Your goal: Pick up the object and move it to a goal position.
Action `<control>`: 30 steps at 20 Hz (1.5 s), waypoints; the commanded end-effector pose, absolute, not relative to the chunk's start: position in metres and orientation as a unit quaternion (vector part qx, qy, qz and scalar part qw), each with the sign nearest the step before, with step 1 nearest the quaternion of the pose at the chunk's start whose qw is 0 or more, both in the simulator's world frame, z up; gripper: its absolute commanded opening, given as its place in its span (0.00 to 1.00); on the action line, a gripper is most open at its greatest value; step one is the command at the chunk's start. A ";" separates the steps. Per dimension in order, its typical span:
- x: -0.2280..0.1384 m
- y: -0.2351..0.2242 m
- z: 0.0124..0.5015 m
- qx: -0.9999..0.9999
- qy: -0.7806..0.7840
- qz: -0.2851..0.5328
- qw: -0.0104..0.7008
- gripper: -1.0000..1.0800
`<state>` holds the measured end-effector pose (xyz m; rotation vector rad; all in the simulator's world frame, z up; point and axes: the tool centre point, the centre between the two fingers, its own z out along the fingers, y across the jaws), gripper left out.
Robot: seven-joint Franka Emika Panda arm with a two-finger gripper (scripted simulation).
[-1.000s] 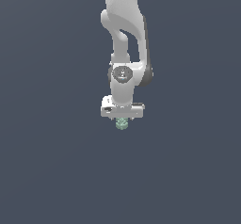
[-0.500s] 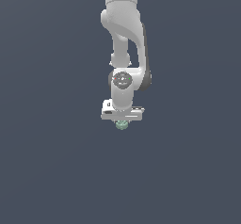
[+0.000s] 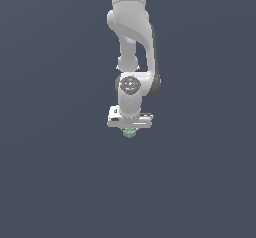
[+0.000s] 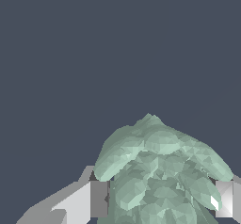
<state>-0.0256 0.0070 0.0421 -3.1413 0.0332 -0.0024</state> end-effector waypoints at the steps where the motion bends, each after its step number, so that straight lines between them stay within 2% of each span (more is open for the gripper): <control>1: -0.026 0.006 0.043 -1.000 0.011 -0.001 0.000 0.00; 12: -0.034 -0.020 0.086 -1.000 0.011 0.000 0.000 0.00; 30: -0.056 -0.111 0.238 -1.000 0.011 0.000 0.001 0.00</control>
